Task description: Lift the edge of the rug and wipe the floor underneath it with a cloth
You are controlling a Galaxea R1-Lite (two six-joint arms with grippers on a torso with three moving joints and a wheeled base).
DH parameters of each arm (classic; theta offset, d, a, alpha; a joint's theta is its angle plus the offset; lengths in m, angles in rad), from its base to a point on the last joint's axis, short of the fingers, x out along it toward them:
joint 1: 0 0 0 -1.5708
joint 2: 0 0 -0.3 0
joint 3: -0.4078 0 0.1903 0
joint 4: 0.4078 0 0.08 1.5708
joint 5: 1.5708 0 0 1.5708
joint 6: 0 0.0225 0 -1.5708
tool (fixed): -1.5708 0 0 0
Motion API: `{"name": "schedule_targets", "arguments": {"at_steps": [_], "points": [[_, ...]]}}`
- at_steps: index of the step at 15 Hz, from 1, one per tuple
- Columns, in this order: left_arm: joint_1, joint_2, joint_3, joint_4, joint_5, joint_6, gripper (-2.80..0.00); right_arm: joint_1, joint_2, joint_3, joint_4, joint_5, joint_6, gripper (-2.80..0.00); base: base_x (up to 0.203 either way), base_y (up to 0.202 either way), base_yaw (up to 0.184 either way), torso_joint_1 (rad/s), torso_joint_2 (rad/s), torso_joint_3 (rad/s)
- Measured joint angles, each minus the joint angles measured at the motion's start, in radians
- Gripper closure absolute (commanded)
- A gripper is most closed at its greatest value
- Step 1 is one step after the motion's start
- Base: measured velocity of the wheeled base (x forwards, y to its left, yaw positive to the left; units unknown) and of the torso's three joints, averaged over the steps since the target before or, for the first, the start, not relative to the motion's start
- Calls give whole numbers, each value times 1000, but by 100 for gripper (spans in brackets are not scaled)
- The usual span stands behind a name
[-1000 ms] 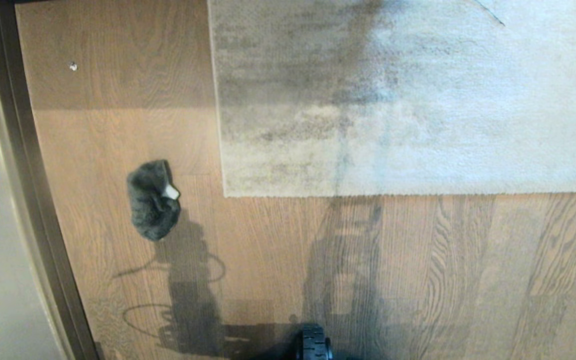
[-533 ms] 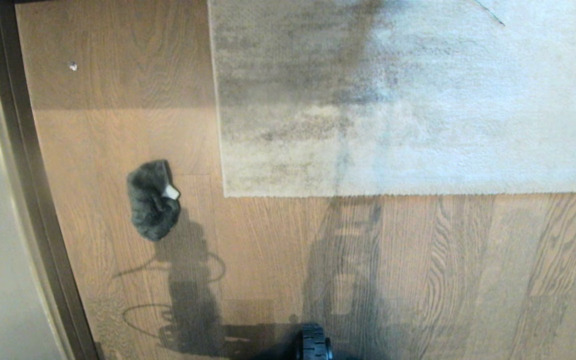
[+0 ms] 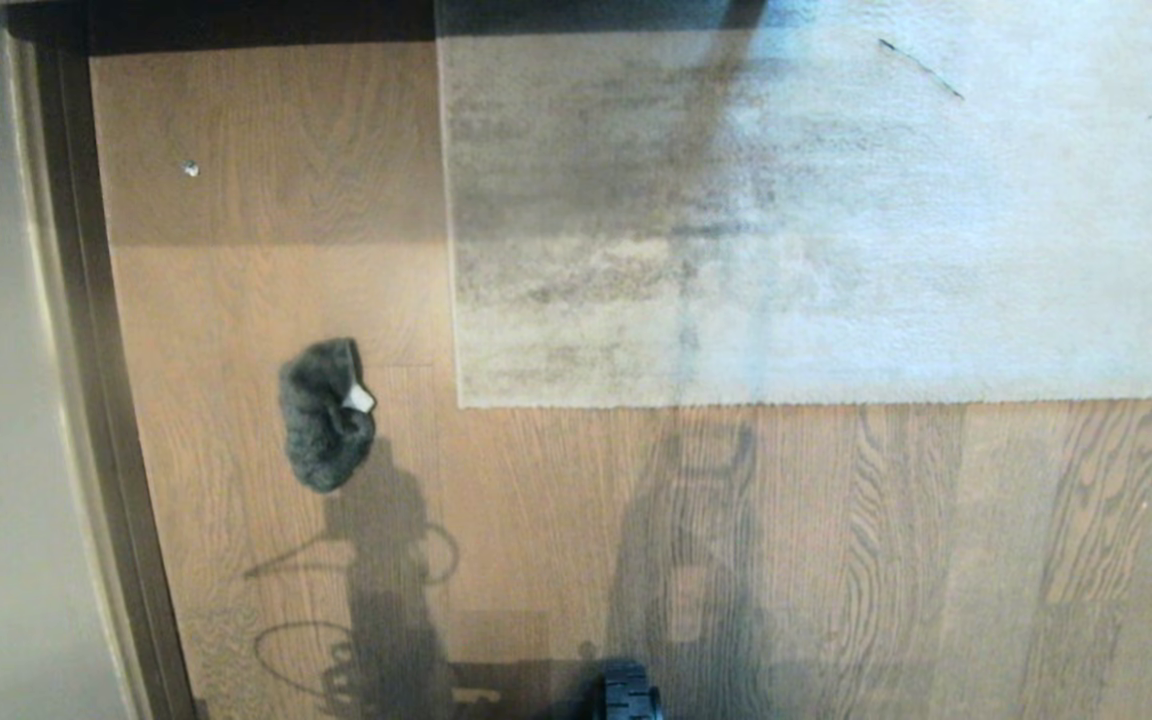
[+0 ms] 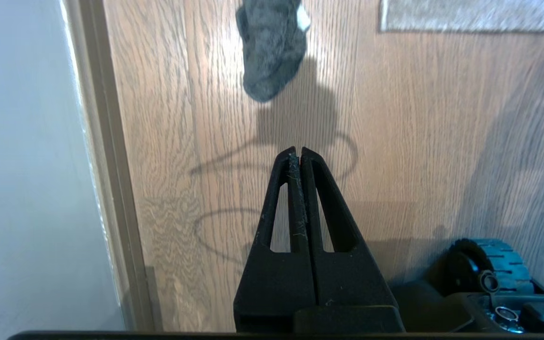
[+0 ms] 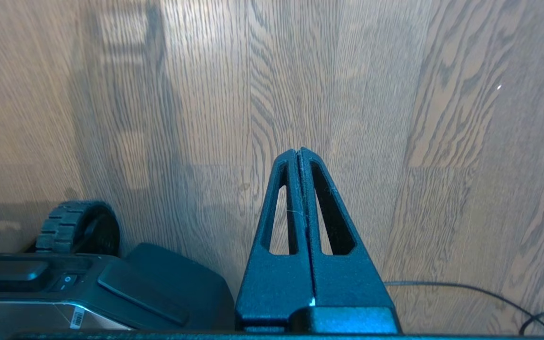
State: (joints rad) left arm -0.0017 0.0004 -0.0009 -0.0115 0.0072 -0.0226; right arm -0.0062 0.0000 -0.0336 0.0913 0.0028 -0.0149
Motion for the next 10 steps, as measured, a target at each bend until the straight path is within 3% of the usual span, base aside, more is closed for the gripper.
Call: {"name": "schedule_targets", "arguments": {"at_steps": [10], "points": [[0, 0, 0, 0, 0, 1, 0, 0, 0, 0, 0, 0, 0, 0, 0, 0, 0, 3, 2, 201]]}}
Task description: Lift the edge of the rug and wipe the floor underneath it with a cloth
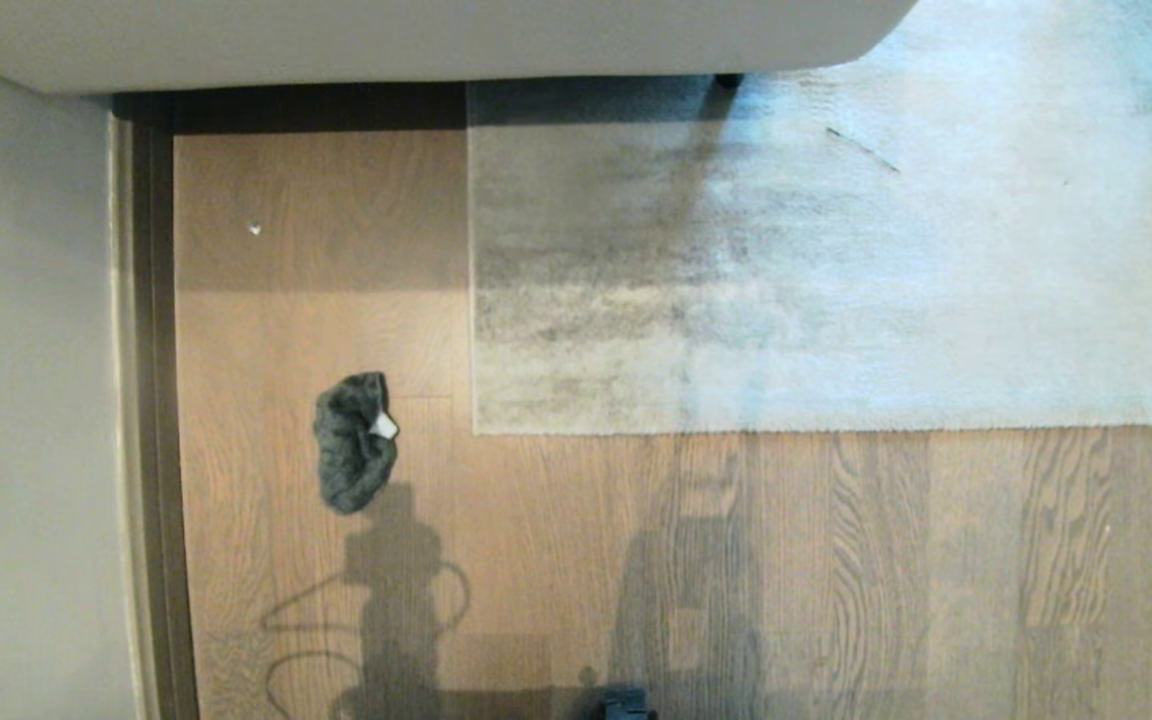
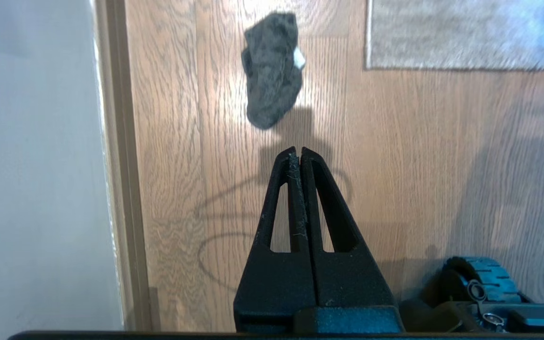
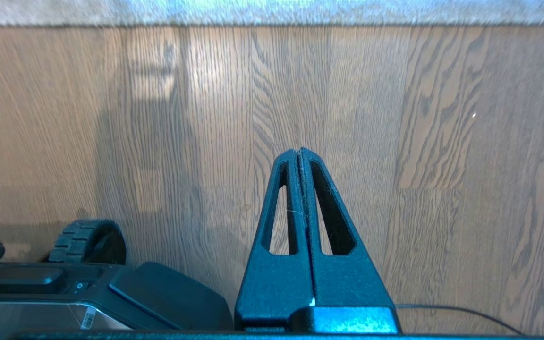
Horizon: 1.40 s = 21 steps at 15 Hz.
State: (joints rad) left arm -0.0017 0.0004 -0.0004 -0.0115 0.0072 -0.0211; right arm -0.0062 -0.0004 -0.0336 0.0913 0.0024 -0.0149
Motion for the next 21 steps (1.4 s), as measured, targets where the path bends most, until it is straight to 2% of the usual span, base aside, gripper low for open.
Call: {"name": "schedule_targets", "arguments": {"at_steps": [21], "points": [[0, 0, 0, 0, 0, -6, 0, 0, -1, 0, 0, 0, 0, 0, 0, 0, 0, 3, 3, 202]]}}
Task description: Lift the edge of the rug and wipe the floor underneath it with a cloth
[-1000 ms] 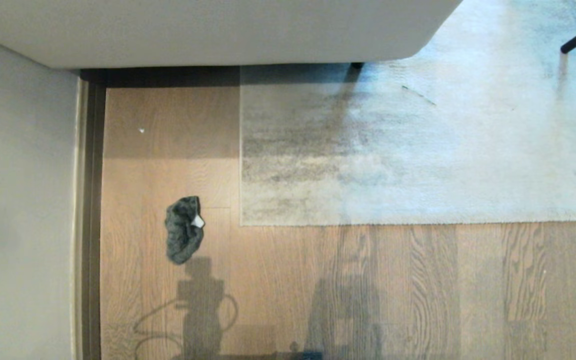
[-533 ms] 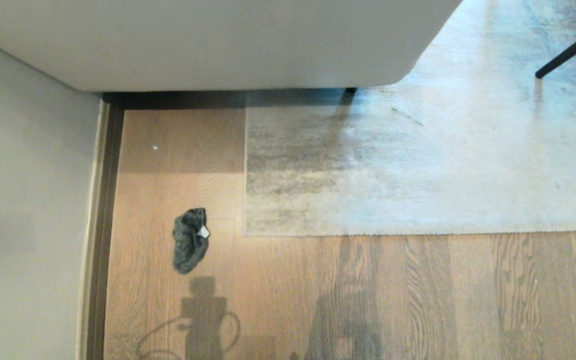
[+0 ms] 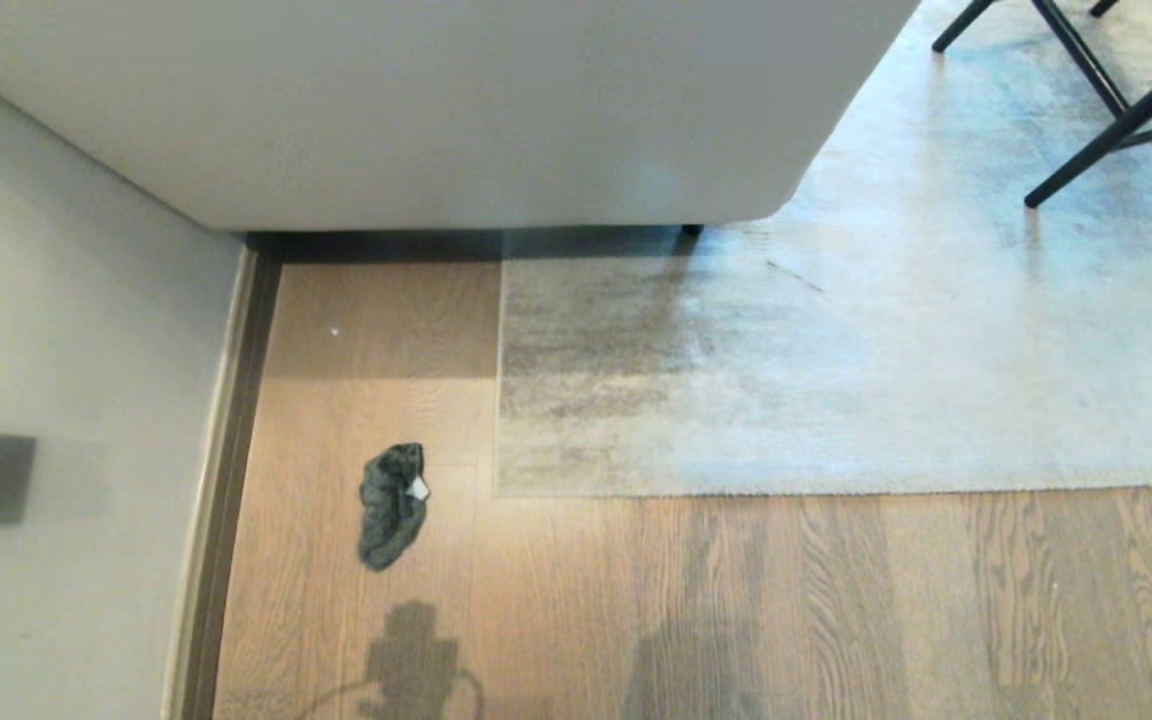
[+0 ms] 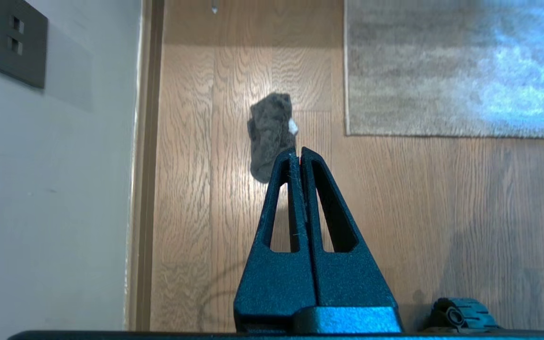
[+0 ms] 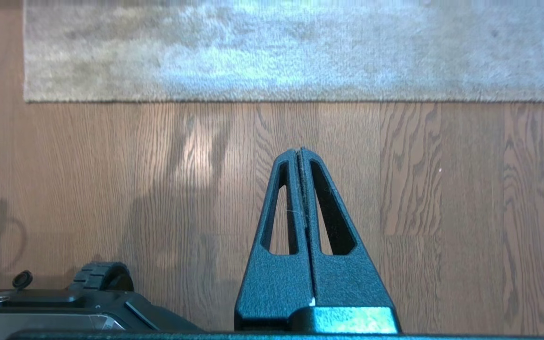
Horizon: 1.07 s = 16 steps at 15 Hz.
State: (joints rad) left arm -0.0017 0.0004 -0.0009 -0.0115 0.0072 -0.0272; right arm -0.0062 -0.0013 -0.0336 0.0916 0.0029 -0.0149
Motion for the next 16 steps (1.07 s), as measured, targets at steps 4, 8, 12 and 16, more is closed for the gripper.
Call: {"name": "schedule_targets", "arguments": {"at_steps": [4, 8, 12, 16], "points": [[0, 0, 0, 0, 0, 0, 0, 0, 0, 0, 0, 0, 0, 0, 0, 0, 0, 4, 2, 201], [0, 0, 0, 0, 0, 0, 0, 0, 0, 0, 0, 0, 0, 0, 0, 0, 0, 3, 1, 203], [0, 0, 0, 0, 0, -1, 0, 0, 0, 0, 0, 0, 0, 0, 0, 0, 0, 2, 2, 202], [0, 0, 0, 0, 1, -1, 0, 0, 0, 0, 0, 0, 0, 0, 0, 0, 0, 2, 4, 208]]}}
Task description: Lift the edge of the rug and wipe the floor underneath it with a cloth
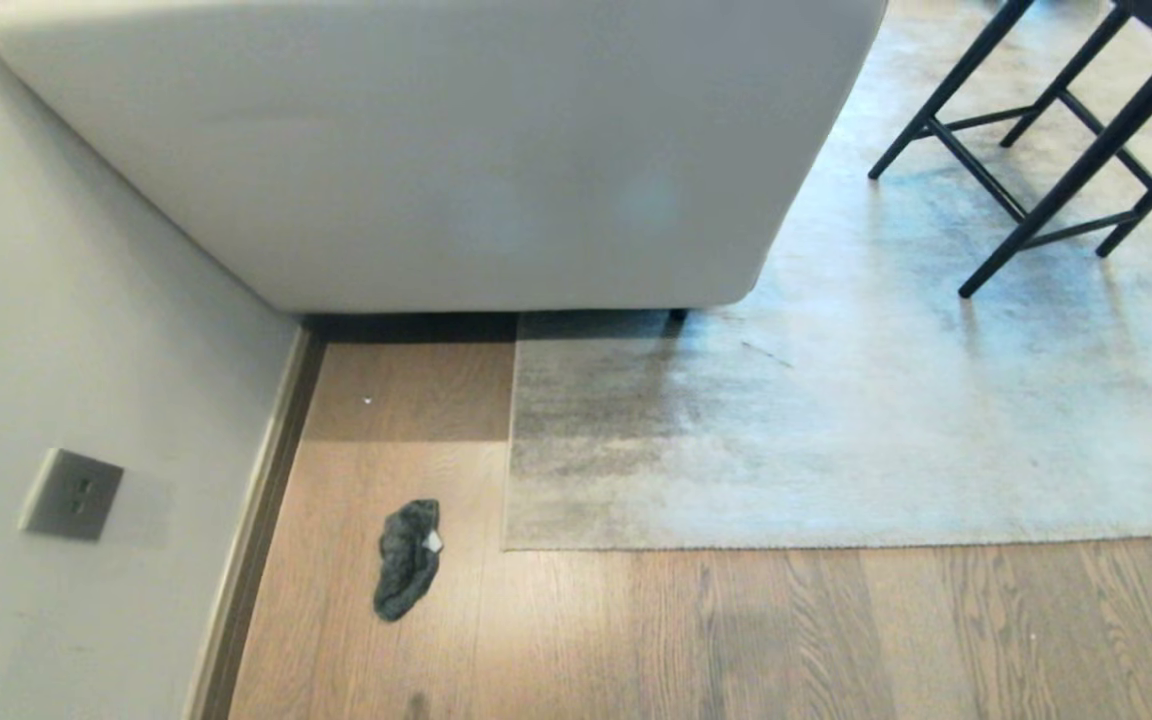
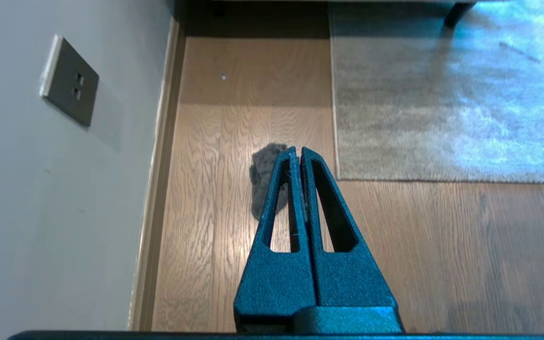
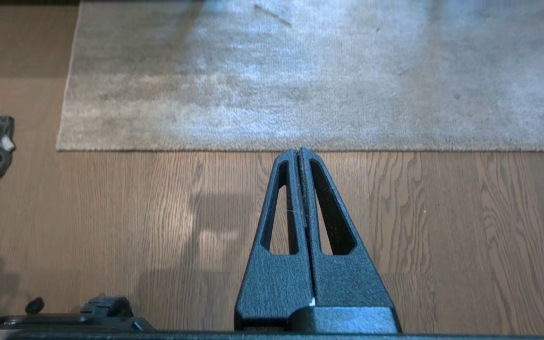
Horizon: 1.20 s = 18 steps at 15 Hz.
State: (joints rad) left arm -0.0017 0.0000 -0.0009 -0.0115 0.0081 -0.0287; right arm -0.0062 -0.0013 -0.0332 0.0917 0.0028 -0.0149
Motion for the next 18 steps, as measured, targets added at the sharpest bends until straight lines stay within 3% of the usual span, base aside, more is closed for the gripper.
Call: {"name": "schedule_targets", "arguments": {"at_steps": [18], "points": [[0, 0, 0, 1, -1, 0, 0, 0, 0, 0, 0, 0, 0, 0, 0, 0, 0, 2, 3, 202]]}}
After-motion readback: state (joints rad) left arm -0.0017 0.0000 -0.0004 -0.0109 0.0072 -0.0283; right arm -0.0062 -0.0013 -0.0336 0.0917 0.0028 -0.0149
